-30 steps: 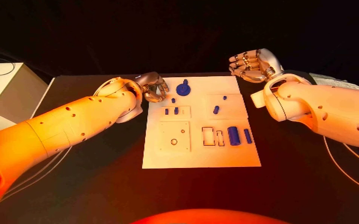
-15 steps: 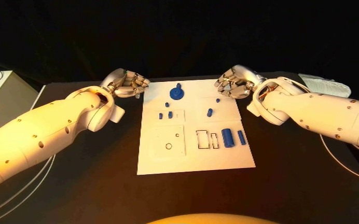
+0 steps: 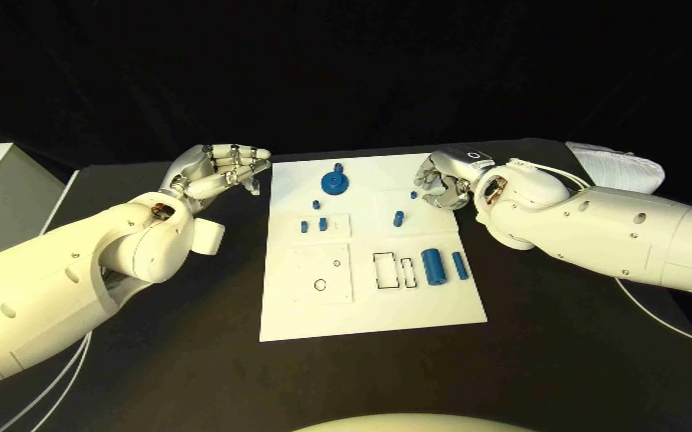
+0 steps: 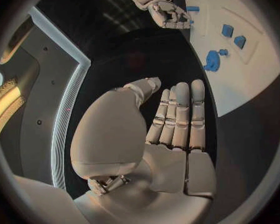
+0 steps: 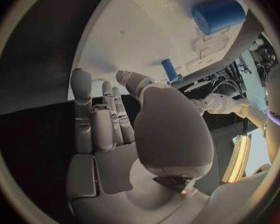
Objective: Assemble the parts on the task board
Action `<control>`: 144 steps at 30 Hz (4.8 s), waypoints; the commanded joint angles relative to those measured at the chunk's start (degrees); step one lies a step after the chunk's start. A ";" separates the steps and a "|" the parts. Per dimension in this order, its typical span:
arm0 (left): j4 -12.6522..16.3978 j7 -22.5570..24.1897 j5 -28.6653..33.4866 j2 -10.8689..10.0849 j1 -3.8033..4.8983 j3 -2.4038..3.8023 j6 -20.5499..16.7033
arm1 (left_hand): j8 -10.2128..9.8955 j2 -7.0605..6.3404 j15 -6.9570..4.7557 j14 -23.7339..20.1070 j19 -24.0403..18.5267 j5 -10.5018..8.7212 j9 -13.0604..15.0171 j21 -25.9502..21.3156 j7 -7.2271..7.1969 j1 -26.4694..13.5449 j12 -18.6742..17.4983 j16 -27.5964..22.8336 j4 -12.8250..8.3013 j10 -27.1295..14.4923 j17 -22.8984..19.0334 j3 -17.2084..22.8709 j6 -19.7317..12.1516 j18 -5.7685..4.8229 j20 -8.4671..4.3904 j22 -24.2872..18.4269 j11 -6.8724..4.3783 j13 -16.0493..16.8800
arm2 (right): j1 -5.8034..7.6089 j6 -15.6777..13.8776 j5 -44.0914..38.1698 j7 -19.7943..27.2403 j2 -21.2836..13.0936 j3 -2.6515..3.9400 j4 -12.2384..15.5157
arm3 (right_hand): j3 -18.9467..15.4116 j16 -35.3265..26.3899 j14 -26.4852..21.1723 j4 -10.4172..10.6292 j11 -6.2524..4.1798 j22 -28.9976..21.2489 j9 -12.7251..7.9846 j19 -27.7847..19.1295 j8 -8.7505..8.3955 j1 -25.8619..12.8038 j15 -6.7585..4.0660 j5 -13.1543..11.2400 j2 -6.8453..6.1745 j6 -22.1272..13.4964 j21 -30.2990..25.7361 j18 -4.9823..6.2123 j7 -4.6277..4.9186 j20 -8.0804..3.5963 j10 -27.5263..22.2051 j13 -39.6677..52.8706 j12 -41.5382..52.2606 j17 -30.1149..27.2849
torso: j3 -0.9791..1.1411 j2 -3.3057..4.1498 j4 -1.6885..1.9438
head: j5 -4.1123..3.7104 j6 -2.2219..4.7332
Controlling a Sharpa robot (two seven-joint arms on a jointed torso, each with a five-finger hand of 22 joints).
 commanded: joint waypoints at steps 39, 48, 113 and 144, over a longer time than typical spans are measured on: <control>0.81 2.14 4.54 -0.56 -0.44 0.32 1.17 | -0.09 0.22 -0.20 0.67 1.19 -0.45 0.02 -1.56 -0.06 -0.48 0.57 -0.29 0.85 -0.57 -0.35 -1.82 0.12 0.84 -0.02 -1.17 -0.07 -0.22 | -0.51 2.82 -4.64 -1.85 2.17 -0.05 1.41 | 3.41 2.38 2.26 -0.42 -1.43 4.33 2.41 0.68 2.06 2.72 -0.85 -2.08 2.33 3.36 3.25 -1.51 -1.00 -0.86 5.64 0.97 0.67 0.89 | 0.00 0.11 -0.09 | -0.03 -0.92; 0.83 1.97 4.35 -0.60 -0.44 0.32 1.07 | -0.07 0.26 -0.21 0.67 1.23 -0.44 0.03 -1.60 -0.06 -0.43 0.57 -0.30 0.87 -0.58 -0.36 -1.84 0.16 0.84 -0.03 -1.20 -0.08 -0.23 | -0.88 3.17 -6.54 -3.98 3.19 -0.14 0.54 | 4.48 3.10 2.43 -1.09 -2.00 11.63 3.37 2.89 3.15 3.10 -1.25 -2.97 3.94 4.79 9.00 -2.75 -1.43 -1.21 7.48 1.46 0.77 1.81 | 0.03 0.11 -0.08 | 0.07 -1.16; 1.85 2.58 4.85 -0.57 -1.11 0.32 -0.09 | 0.16 0.26 -0.24 0.66 1.66 -0.43 0.10 -2.10 -0.15 0.25 0.44 -0.43 0.79 -1.19 -0.54 -2.35 0.42 0.82 -0.12 -1.64 -0.06 -0.42 | -3.63 -6.51 -5.13 -3.96 1.96 0.22 19.64 | 6.30 3.81 2.57 -2.18 -2.45 13.89 5.13 3.17 4.62 2.79 -1.66 -2.59 4.90 5.52 10.84 -2.94 -1.89 -1.62 8.98 2.04 0.34 2.44 | -0.24 -0.02 -0.10 | 3.30 -1.56; 2.80 2.28 5.15 -0.37 -1.58 0.31 -0.23 | 0.27 0.33 -0.20 0.44 1.72 -0.37 0.13 -2.34 -0.16 0.44 0.44 -0.63 0.84 -1.38 -0.66 -2.52 0.54 0.80 -0.12 -1.82 -0.03 -0.48 | -6.83 -3.13 -9.07 -6.46 6.65 -0.87 19.05 | 6.50 3.76 2.53 -2.26 -2.41 13.51 5.23 2.97 4.65 2.74 -1.64 -2.57 4.96 5.42 10.54 -2.85 -1.84 -1.63 8.98 2.05 0.26 2.27 | -0.11 0.10 -0.08 | 5.56 -3.77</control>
